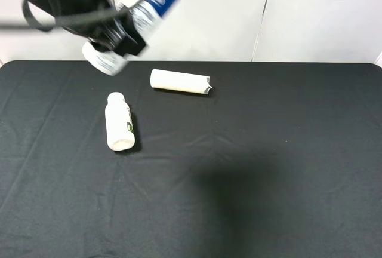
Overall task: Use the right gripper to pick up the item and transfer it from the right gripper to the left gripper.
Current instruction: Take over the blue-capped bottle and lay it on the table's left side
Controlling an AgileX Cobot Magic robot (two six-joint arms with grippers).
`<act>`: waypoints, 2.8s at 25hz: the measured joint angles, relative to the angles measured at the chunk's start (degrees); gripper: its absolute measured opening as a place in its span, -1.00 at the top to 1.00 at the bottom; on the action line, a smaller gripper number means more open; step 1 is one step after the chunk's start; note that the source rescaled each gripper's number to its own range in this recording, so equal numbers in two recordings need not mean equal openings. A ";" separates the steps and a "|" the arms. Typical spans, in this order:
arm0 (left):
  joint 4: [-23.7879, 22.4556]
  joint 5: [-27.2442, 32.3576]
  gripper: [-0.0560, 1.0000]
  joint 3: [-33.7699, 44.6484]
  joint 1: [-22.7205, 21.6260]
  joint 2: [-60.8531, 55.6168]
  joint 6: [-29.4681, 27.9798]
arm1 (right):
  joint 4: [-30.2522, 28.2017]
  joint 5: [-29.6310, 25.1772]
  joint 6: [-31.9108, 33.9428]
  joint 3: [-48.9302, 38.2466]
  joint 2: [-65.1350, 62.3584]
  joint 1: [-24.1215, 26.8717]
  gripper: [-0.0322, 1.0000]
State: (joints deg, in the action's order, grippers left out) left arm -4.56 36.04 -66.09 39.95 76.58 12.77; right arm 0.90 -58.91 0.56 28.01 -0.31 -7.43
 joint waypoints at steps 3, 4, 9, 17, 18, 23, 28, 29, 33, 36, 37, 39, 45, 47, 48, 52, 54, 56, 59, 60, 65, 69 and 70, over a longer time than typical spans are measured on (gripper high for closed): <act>-4.84 4.45 0.82 -1.87 -3.19 0.00 -6.33 | 0.00 0.00 0.00 0.00 0.00 0.00 -1.00; -5.64 5.65 0.82 -2.11 -4.47 0.00 -8.02 | 0.00 0.00 0.00 0.00 0.00 0.00 -1.00; -6.86 9.98 0.82 -2.18 -13.02 0.00 -11.71 | 0.00 0.00 0.00 0.00 0.00 0.00 -1.00; -6.66 7.86 0.82 0.06 -27.05 0.05 -12.00 | 0.00 0.00 0.00 0.00 0.00 0.00 -1.00; -6.02 7.08 0.82 1.16 -28.90 0.05 -12.00 | 0.00 0.00 0.00 0.00 0.00 0.00 -1.00; -1.46 2.46 0.82 7.51 -36.10 0.05 -10.42 | 0.00 0.00 0.00 0.00 0.00 0.00 -1.00; -0.44 -2.08 0.82 14.58 -40.34 0.28 -9.69 | 0.00 0.00 0.00 0.00 0.00 0.00 -1.00; -0.44 -2.75 0.82 15.64 -40.83 0.78 -9.69 | 0.00 0.00 0.00 0.00 0.00 0.00 -1.00; 0.66 -3.64 0.82 17.20 -41.18 6.11 -9.74 | 0.00 0.00 0.00 0.00 0.00 0.00 -1.00; 3.67 -4.90 0.82 17.20 -41.18 11.13 -9.41 | 0.00 0.00 0.00 0.00 0.00 0.00 -1.00; 4.56 -5.19 0.82 17.20 -41.18 12.40 -8.96 | 0.00 0.00 0.00 0.00 0.00 0.00 -1.00; 5.61 -5.62 0.82 17.20 -41.18 15.30 -8.08 | 0.00 0.00 0.00 0.00 0.00 0.00 -1.00; 6.14 -6.72 0.82 17.20 -41.18 21.36 -7.34 | 0.00 0.00 0.00 0.00 0.00 0.00 -1.00; 6.14 -6.99 0.82 17.20 -41.18 22.60 -7.34 | 0.00 0.00 0.00 0.00 0.00 0.00 -1.00; 6.14 -7.05 0.82 17.20 -41.18 23.13 -7.34 | 0.00 0.00 0.00 0.00 0.00 0.00 -1.00; 6.18 -7.49 0.82 17.20 -41.18 23.97 -7.34 | 0.00 0.00 0.00 0.00 0.00 0.00 -1.00; 6.18 -7.72 0.82 17.20 -41.18 24.03 -7.34 | 0.00 0.00 0.00 0.00 0.00 0.00 -1.00; 6.18 -7.78 0.82 17.20 -41.18 24.03 -7.34 | 0.00 0.00 0.00 0.00 0.00 0.00 -1.00; 6.18 -7.36 0.82 17.20 -41.18 24.03 -7.34 | 0.00 0.00 0.00 0.00 0.00 0.00 -1.00; 6.18 -7.12 0.82 17.20 -41.18 24.03 -7.34 | 0.00 0.00 0.00 0.00 0.00 0.00 -1.00; 8.45 -5.67 0.82 17.20 -41.25 24.03 -7.28 | 0.00 0.00 0.00 0.00 0.00 0.00 -1.00; 13.59 -3.00 0.82 17.20 -41.25 24.03 -5.67 | 0.00 0.00 0.00 0.00 0.00 0.00 -1.00; 14.34 -2.61 0.82 17.20 -41.25 24.03 -5.29 | 0.00 0.00 0.00 0.00 0.00 0.00 -1.00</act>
State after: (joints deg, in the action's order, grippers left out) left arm 9.79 33.43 -48.89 -1.30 100.60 7.47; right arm 0.90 -58.91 0.56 28.01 -0.31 -7.43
